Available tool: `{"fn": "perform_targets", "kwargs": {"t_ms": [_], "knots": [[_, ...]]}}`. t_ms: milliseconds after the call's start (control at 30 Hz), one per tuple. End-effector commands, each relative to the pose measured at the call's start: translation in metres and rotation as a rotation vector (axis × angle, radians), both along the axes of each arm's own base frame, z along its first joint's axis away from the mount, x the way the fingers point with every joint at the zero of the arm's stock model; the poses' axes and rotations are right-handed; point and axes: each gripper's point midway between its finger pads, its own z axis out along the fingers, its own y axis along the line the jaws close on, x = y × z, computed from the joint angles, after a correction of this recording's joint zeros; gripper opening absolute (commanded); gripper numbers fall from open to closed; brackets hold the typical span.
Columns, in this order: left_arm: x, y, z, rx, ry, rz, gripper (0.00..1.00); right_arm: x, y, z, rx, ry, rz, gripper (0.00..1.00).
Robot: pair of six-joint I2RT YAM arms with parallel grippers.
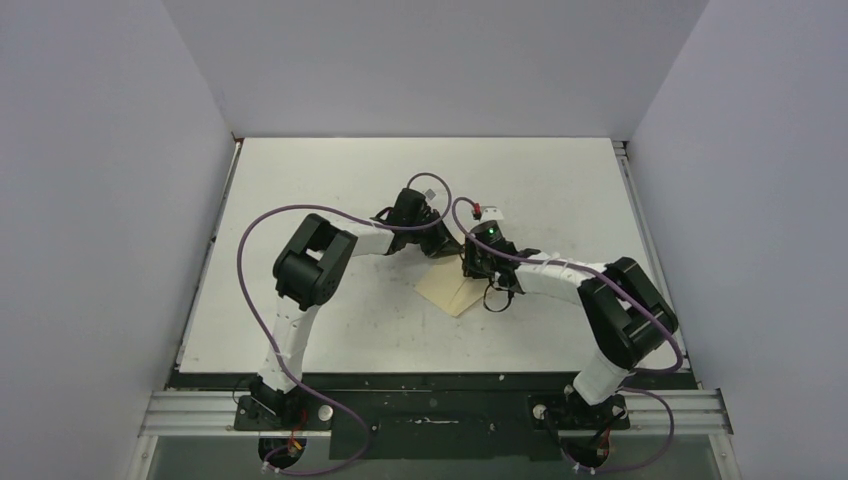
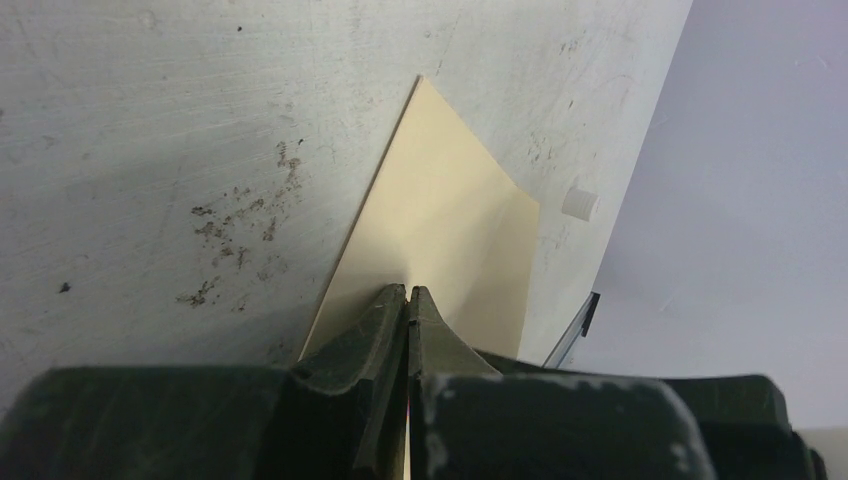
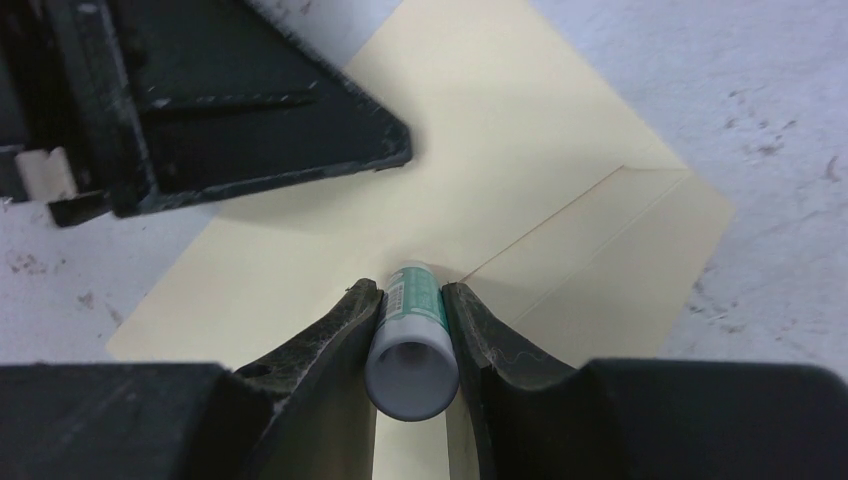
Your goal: Place the letter into the envelope and seal it
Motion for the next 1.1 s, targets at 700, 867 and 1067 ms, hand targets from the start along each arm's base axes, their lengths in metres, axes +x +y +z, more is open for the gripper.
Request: {"fn": "perform_targets", "kwargs": {"t_ms": [700, 867, 1067], "knots": [[-0.059, 0.046, -0.095, 0.267, 0.231, 0.001, 0.0, -0.068, 0.007, -0.043, -0.165, 0.139, 0.156, 0.05], [-0.06, 0.049, -0.097, 0.285, 0.222, -0.015, 0.0, -0.049, -0.022, -0.041, -0.193, 0.131, 0.089, 0.05], [-0.061, 0.051, -0.098, 0.298, 0.215, -0.031, 0.0, -0.033, -0.038, -0.046, -0.222, 0.136, 0.053, 0.05]]}}
